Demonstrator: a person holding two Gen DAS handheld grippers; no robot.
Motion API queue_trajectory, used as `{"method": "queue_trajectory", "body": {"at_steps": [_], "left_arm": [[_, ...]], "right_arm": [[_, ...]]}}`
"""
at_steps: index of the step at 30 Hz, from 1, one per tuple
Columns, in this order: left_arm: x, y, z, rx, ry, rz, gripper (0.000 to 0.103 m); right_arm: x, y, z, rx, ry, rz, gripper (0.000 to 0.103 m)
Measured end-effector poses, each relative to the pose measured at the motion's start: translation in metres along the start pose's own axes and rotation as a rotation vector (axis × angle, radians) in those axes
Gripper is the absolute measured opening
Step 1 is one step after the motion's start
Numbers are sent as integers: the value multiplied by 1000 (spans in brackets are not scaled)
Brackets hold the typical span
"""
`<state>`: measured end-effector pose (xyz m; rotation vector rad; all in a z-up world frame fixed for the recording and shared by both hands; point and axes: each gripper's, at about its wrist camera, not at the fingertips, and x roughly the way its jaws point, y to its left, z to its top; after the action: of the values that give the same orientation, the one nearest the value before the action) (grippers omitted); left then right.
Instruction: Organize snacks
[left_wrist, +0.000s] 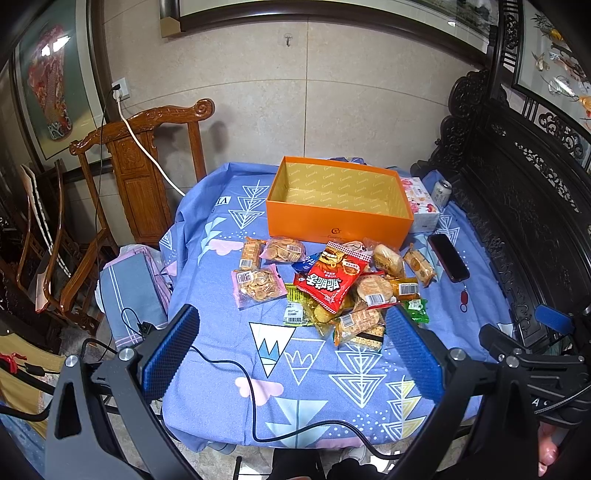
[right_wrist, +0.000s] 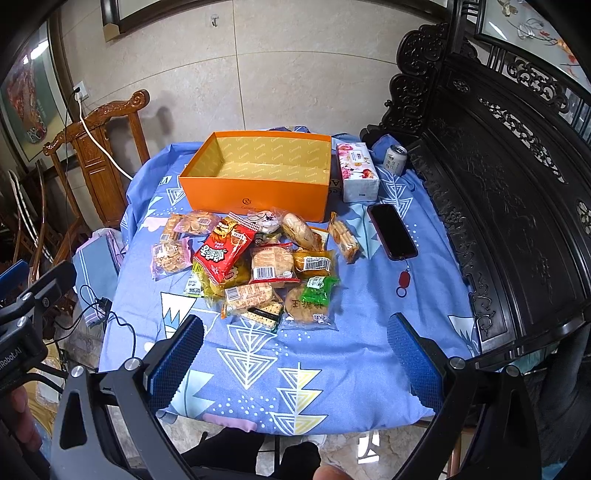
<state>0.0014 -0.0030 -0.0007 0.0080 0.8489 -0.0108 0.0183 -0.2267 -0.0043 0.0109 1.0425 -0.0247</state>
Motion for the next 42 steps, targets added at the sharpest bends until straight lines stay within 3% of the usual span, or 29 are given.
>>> {"method": "queue_trajectory", "body": {"at_steps": [18,24,28,32,34,38,39,42], "left_arm": [[1,-2,-2,3,-9,0,99],[19,9,-16,-6,-36,-22,99],[41,16,-25,3,-62,-2,99],[82,29,-41,-4,27,-17,99],[96,38,-44,-16,31,-28,99],[122,52,-41,-16,35,-54,99],[132,57,-39,-14,51,-76,99],[153,65,-30,-17,80,-114,99]], "right_arm": [[2,-2,3,0,0,5,100],[9,-14,-5,22,-56,74,100],[45,-40,-17,111,-30,148,100],[88,-57,-30,205,-1,169,100],[105,-55,-30,211,17,176,100],[146,-39,-29,129,9,83,100],[155,-39,-26,125,-13,62,100],[189,-44,-20,167,34,36,100]]}}
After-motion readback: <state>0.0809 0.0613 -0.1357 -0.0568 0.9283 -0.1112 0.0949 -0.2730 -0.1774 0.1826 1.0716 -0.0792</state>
